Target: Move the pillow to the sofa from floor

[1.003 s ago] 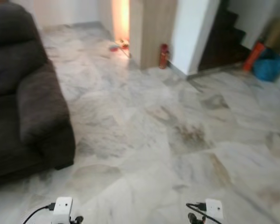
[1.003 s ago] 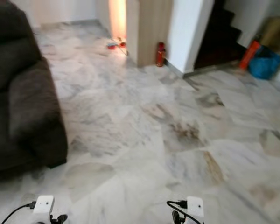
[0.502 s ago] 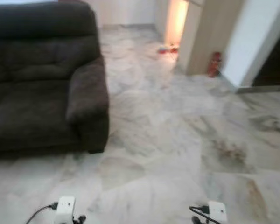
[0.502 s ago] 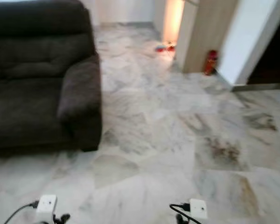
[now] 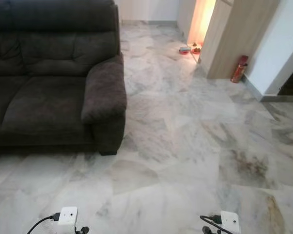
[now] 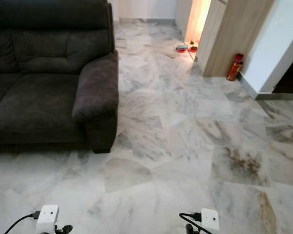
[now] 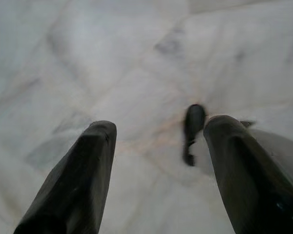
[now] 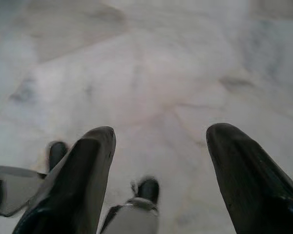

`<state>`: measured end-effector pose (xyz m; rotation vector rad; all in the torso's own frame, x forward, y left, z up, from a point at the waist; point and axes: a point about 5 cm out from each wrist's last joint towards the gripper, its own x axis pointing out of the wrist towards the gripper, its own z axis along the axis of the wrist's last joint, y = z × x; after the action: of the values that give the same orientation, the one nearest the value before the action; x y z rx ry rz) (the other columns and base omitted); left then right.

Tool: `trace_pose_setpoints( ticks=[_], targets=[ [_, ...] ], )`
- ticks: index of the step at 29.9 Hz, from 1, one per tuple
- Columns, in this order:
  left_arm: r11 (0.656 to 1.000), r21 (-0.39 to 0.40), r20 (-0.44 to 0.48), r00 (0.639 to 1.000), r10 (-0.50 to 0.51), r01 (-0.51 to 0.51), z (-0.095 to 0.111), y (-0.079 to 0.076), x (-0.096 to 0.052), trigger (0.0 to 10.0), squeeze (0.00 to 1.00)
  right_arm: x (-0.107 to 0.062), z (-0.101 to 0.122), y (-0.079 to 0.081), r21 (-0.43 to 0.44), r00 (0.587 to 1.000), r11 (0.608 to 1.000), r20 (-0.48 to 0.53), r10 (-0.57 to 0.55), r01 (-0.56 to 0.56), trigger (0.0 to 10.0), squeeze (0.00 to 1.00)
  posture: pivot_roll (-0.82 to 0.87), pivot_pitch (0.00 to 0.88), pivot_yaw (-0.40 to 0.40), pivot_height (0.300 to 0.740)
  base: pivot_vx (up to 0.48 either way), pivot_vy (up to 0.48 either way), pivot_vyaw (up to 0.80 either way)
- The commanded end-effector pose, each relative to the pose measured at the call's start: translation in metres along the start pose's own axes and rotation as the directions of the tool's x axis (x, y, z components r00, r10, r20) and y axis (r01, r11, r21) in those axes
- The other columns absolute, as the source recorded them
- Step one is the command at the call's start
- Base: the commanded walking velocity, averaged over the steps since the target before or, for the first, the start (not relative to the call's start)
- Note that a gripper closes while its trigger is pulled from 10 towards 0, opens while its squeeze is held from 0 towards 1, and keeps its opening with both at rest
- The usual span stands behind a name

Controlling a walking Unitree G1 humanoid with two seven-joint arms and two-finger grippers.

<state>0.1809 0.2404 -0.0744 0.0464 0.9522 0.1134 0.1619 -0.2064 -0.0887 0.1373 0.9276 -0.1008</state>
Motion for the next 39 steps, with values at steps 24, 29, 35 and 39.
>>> trace_pose_setpoints(
  ticks=[24, 29, 35, 39],
  targets=[
    [1.0, -0.014, -0.012, 1.0, 0.0, 0.0, 0.0, -0.001, 0.0005, 10.0, 0.0, -0.0009, -0.0044, -0.0018, 0.067, 1.0, 0.998, -0.015, -0.02, 0.021, 10.0, 0.0, 0.1, 0.044, -0.05, 0.74, 0.0, 0.437, 0.27],
    [1.0, -0.018, -0.012, 1.0, 0.001, -0.001, 0.0005, -0.0016, 0.0006, 10.0, 0.0, -0.0008, -0.0052, -0.0018, 0.083, 0.999, 0.996, -0.027, -0.018, 0.02, 10.0, 0.0, 0.1, 0.043, -0.052, 0.74, 0.0, 0.469, -0.32],
    [1.0, -0.02, -0.012, 1.0, 0.0, -0.001, 0.0007, -0.0018, 0.0007, 10.0, 0.0, -0.0007, -0.0042, -0.0026, 0.068, 0.999, 0.997, -0.022, -0.027, 0.029, 10.0, 0.0, 0.1, 0.046, -0.054, 0.74, 0.0, 0.468, -0.4],
    [1.0, -0.021, -0.012, 1.0, 0.002, -0.002, 0.001, -0.0016, 0.0008, 10.0, 0.0, -0.0005, -0.003, -0.0022, 0.07, 1.0, 0.997, -0.014, -0.024, 0.025, 10.0, 0.0, 0.1, 0.049, -0.054, 0.74, 0.0, 0.469, 0.0]
  ],
)
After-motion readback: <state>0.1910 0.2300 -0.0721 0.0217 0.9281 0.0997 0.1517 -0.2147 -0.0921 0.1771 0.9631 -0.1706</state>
